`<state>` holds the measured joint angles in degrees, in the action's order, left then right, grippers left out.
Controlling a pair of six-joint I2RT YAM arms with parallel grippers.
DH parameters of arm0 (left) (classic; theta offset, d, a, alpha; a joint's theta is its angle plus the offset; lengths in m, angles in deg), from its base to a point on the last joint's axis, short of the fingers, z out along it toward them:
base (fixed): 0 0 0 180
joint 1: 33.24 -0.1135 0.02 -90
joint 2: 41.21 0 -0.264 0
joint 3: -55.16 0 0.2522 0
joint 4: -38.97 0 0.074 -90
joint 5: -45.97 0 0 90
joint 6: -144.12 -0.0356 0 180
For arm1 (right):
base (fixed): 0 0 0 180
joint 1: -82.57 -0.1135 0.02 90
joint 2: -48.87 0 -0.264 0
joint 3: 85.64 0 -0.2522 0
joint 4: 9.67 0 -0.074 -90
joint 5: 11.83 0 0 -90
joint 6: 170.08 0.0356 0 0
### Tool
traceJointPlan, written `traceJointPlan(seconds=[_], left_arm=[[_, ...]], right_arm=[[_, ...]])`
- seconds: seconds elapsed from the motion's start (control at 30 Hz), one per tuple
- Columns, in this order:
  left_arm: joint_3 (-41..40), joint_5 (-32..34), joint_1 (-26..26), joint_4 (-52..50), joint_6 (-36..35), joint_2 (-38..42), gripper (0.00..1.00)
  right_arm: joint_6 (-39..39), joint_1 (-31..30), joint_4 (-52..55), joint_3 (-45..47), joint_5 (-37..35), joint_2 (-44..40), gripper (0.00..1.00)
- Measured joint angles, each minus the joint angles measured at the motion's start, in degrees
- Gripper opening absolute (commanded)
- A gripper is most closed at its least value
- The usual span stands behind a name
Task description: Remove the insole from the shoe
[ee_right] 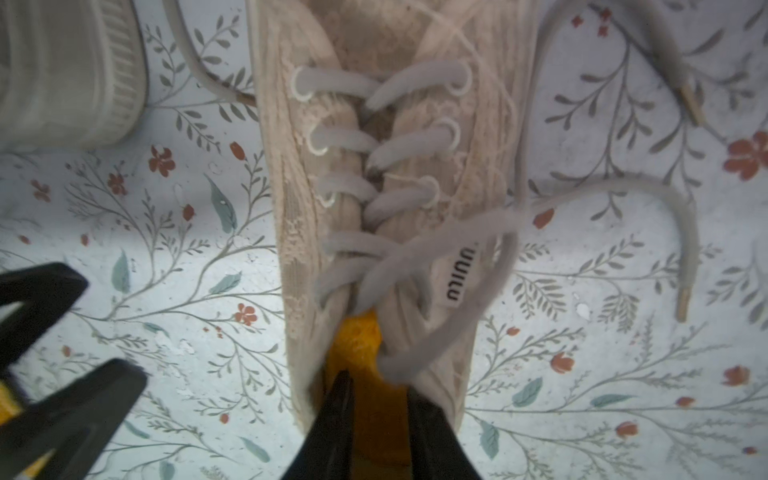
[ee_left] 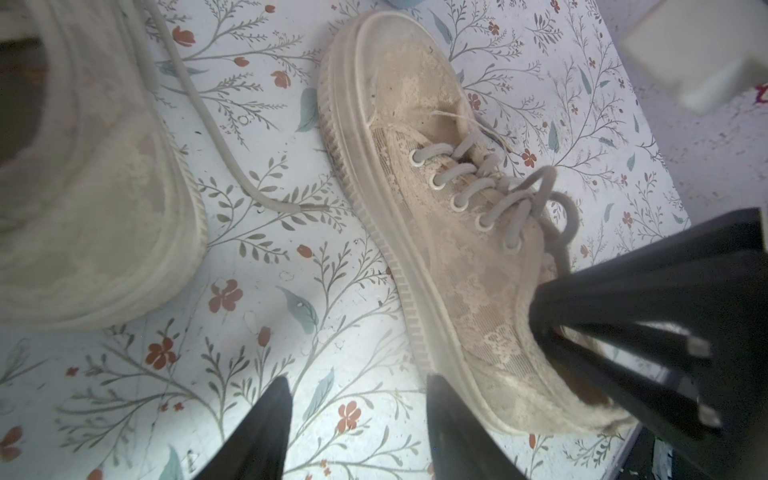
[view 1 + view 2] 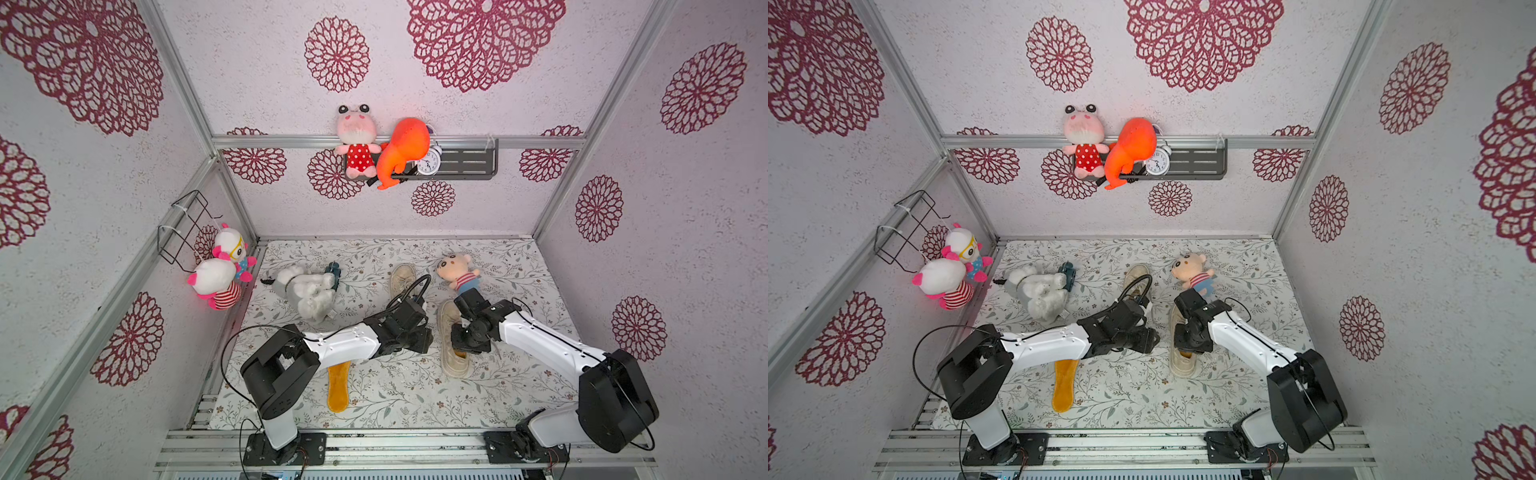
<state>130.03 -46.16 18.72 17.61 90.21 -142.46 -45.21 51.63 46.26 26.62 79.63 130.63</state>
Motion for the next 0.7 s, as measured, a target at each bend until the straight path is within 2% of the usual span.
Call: traceJointPlan(seconds=[0.2, 0.4, 0.57, 0.63, 0.7], left_arm=[[-0.3, 1.6, -0.1, -0.1, -0.1, 0.5, 0.56], [-1.9, 2.2, 0.1, 0.7, -0.8, 2.7, 0.58], [-4.5, 4.6, 3.3, 4.7, -5.8, 3.4, 0.61], [-7.5, 5.2, 5.6, 8.2, -8.0, 4.4, 0.62], [-10.3, 5.5, 7.5, 11.5, -10.2, 5.2, 0.65]], right_arm=[[-0.8, -0.3, -1.5, 0.0, -0.3, 4.2, 0.53], [-0.9, -0.8, -2.9, 0.0, -1.2, 6.5, 0.54], [-0.8, -1.5, -3.2, -0.9, -2.4, 9.0, 0.41], [-0.7, -1.6, -3.0, -1.2, -3.2, 10.0, 0.29], [-0.3, -1.7, -2.6, -1.5, -4.1, 10.9, 0.14]])
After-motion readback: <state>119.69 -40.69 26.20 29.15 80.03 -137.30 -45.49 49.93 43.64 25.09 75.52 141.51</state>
